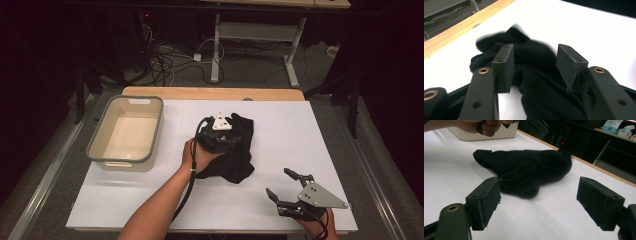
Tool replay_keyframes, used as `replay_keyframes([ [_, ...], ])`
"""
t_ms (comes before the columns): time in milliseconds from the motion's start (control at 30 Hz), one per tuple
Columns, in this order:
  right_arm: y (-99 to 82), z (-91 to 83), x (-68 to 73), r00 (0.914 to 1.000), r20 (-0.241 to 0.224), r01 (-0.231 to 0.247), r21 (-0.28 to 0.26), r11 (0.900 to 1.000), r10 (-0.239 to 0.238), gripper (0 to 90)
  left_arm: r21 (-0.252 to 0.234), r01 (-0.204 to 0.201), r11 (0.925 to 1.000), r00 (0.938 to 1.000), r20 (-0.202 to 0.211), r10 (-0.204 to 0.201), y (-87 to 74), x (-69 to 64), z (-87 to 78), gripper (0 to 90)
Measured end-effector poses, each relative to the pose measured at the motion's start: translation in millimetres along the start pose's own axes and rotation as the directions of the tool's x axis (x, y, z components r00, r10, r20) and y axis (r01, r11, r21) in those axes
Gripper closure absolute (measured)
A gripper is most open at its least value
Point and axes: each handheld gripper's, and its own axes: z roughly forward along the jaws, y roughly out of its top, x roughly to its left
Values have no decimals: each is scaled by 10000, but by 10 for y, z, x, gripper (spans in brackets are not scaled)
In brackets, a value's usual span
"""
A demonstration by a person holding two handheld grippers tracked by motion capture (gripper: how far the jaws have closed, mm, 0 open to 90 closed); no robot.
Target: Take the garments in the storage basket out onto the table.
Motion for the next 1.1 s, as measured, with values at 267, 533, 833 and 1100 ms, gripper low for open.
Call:
replay_keyframes([
  [267,4,2,19,10000,-28,72,22,10000,-72,198,-106,-114,9999,9999,-120,113,4,-5,-32,476],
  [533,7,7,31,9999,-45,132,21,9999,-132,198,-397,-506,9979,9977,-466,487,31,-16,-162,449],
  [833,11,19,45,9999,-100,136,42,9999,-136,198,-485,-908,9947,9923,-890,862,46,-29,-263,390],
  [1100,11,30,55,9998,-155,89,43,10000,-88,198,-625,-1242,9903,9879,-1009,1176,49,-33,-335,343],
])
